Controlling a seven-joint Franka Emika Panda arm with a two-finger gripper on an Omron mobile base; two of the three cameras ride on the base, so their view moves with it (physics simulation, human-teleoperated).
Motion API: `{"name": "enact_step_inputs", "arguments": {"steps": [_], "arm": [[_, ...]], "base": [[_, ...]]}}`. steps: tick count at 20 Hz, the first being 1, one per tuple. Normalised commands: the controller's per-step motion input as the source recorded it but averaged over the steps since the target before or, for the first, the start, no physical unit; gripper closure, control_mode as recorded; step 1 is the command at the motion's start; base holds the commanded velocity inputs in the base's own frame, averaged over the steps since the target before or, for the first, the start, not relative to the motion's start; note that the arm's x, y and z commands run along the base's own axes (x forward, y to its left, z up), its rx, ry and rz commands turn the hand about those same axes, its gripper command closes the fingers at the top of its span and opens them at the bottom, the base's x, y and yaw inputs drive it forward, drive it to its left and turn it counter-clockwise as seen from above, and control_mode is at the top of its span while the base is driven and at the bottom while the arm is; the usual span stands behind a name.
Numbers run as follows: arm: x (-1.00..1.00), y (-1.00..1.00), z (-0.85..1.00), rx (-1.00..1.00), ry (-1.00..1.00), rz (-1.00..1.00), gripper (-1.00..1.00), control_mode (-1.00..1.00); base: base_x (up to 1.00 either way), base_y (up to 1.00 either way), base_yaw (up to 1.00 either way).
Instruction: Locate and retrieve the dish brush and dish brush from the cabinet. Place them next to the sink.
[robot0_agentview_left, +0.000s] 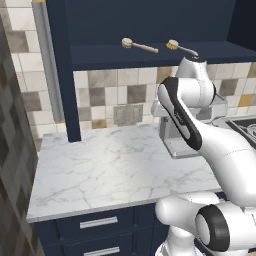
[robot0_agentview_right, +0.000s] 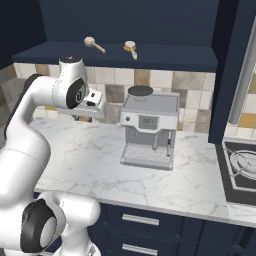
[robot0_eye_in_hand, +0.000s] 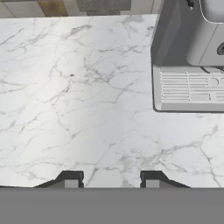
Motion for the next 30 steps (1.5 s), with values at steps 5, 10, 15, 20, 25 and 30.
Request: {"name": "enact_step_inputs", "arguments": {"steps": [5,10,15,20,25,30], "arm": [[-0.04,0.01,0.01,0.00,-0.03,0.00,-1.00,-1.00],[-0.11,0.10,0.15,-0.04,-0.09,0.00,-1.00,-1.00],[-0.14,0.06,0.24,-0.07,-0.07,0.00,-1.00,-1.00],[-0.20,0.00,0.33,-0.04,-0.09,0.00,-1.00,-1.00],[-0.20,0.00,0.39,-0.01,-0.11,0.00,-1.00,-1.00],[-0.04,0.00,0.44,-0.01,-0.13,0.04,-1.00,-1.00]], "base": [[0.00,0.00,0.00],[0.00,0.00,0.00],[0.00,0.00,0.00],[0.00,0.00,0.00],[0.00,0.00,0.00],[0.00,0.00,0.00]]}}
